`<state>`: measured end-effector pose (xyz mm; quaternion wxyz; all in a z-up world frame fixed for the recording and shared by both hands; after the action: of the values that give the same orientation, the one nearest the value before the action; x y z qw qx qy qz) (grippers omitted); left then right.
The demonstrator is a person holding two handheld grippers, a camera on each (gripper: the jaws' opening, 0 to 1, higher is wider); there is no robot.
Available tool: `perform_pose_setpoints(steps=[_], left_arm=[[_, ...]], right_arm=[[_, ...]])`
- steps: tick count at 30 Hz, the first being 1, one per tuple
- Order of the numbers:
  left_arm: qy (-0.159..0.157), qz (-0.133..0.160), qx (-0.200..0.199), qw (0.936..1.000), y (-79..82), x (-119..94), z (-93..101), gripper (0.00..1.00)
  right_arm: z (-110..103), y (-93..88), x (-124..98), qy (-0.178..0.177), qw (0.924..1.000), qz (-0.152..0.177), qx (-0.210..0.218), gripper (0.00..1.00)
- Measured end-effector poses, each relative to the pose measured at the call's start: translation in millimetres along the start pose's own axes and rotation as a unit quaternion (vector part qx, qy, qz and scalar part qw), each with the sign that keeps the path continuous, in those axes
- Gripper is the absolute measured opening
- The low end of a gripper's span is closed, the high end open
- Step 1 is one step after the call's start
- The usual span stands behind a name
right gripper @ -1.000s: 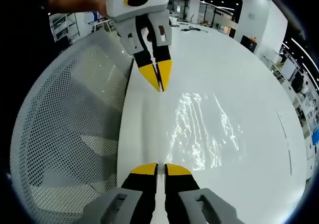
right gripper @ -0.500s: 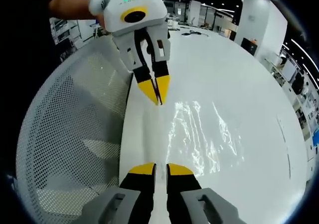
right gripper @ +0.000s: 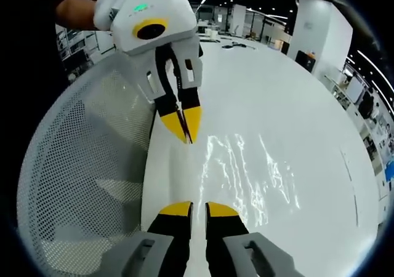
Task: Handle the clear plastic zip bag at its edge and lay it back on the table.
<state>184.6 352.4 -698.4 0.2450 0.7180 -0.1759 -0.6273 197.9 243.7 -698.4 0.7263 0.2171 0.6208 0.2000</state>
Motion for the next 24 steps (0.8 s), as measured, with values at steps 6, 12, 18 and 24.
perform_pose_setpoints(steps=[6,12,18,24], left_arm=[[0.001,0.003,0.0,1.0,0.1,0.4,-0.5,0.0],[-0.001,0.011,0.004,0.9999,2.5,0.7,-0.1,0.0],[-0.004,0.015,0.005,0.9999,3.3,1.7,0.7,0.0],[-0.003,0.017,0.004,0.9998,3.3,1.5,0.9,0.0]], right_arm=[[-2.4,1.2,5.5,0.006,1.0,0.001,0.003,0.04],[-4.6,2.7,10.1,0.013,0.9998,0.002,0.017,0.04],[-7.8,0.9,14.3,0.02,0.9994,0.0,0.027,0.02],[-12.4,2.0,14.5,0.024,0.9991,0.001,0.034,0.0]])
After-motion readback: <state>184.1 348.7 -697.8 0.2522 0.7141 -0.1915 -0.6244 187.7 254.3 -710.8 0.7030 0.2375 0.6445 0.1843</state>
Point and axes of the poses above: the point that each gripper's makers call its tool centre point, and the gripper's own axes: x roughly forward along the fingers, z roughly to its right, y roughly out of its top, the point moved 4 cm from there along -x, roughly backward along the fingers, and after that the axes turned 8 degrees about -y, right-handed, at the moved point
